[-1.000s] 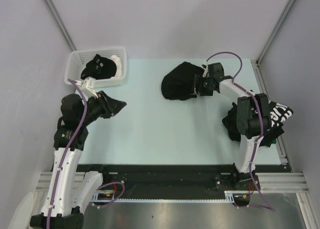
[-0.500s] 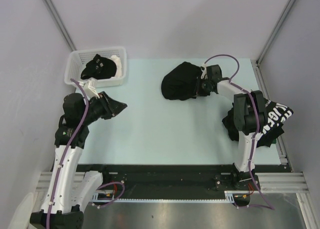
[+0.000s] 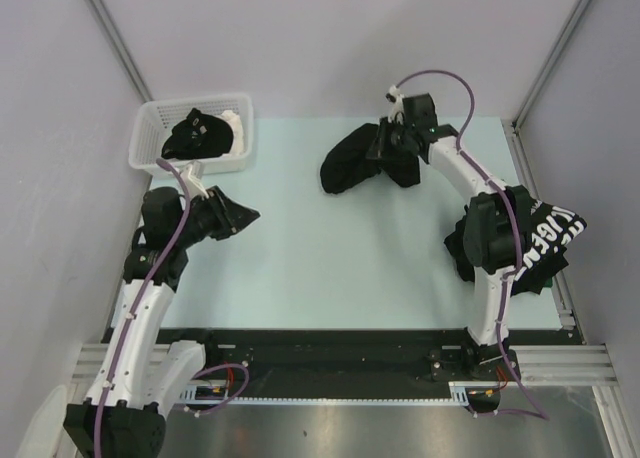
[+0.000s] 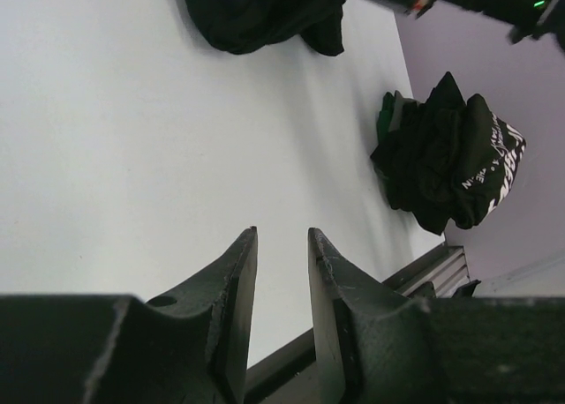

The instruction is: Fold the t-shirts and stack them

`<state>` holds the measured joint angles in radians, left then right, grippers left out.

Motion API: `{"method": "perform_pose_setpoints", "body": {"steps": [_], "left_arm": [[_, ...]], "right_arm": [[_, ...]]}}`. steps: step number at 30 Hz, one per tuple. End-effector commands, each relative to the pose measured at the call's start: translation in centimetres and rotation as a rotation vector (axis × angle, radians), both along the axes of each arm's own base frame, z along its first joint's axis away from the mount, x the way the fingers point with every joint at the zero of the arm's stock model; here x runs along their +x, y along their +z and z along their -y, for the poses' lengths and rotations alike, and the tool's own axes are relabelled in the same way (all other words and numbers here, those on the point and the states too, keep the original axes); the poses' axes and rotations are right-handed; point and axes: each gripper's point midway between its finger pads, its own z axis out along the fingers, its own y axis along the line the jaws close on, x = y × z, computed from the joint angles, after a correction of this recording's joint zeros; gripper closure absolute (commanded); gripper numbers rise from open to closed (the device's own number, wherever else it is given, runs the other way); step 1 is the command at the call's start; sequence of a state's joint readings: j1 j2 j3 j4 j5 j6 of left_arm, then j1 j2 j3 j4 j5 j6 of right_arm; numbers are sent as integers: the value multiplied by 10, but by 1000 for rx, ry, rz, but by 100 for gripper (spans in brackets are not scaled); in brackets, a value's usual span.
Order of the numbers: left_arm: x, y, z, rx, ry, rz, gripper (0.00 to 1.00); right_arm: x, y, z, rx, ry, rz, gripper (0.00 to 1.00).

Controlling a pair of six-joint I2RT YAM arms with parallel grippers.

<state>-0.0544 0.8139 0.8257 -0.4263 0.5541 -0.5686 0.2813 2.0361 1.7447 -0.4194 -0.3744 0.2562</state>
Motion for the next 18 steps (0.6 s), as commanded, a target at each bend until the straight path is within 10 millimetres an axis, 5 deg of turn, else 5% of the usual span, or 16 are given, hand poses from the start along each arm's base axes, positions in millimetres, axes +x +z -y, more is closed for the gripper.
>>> {"method": "perform_pose_setpoints", "body": {"steps": [1, 2, 4, 5, 7, 11, 12, 18], "left_arm": [[11, -2, 5, -12, -1, 33, 66], [13, -6, 5, -10, 2, 21, 66], [15, -14, 7, -6, 1, 6, 66], [16, -15, 8, -4, 0, 3, 67], [19, -23, 10, 3, -4, -15, 67], [24, -30, 13, 8, -12, -35, 67], [26, -32, 15, 11, -17, -40, 67], [26, -37, 28, 1, -67, -53, 68]], "right_arm": [[-18, 163, -48, 152, 112, 267, 100], [-21, 203, -54, 171, 125, 336, 100], [-28, 226, -79, 180, 161, 374, 100], [-38, 266, -82, 204, 173, 436, 100], [-49, 286, -101, 239, 199, 459, 100], [-89, 351, -105, 376, 218, 538, 100], [-92, 338, -111, 384, 224, 493, 100], [-132, 373, -101, 445, 247, 523, 100]]}}
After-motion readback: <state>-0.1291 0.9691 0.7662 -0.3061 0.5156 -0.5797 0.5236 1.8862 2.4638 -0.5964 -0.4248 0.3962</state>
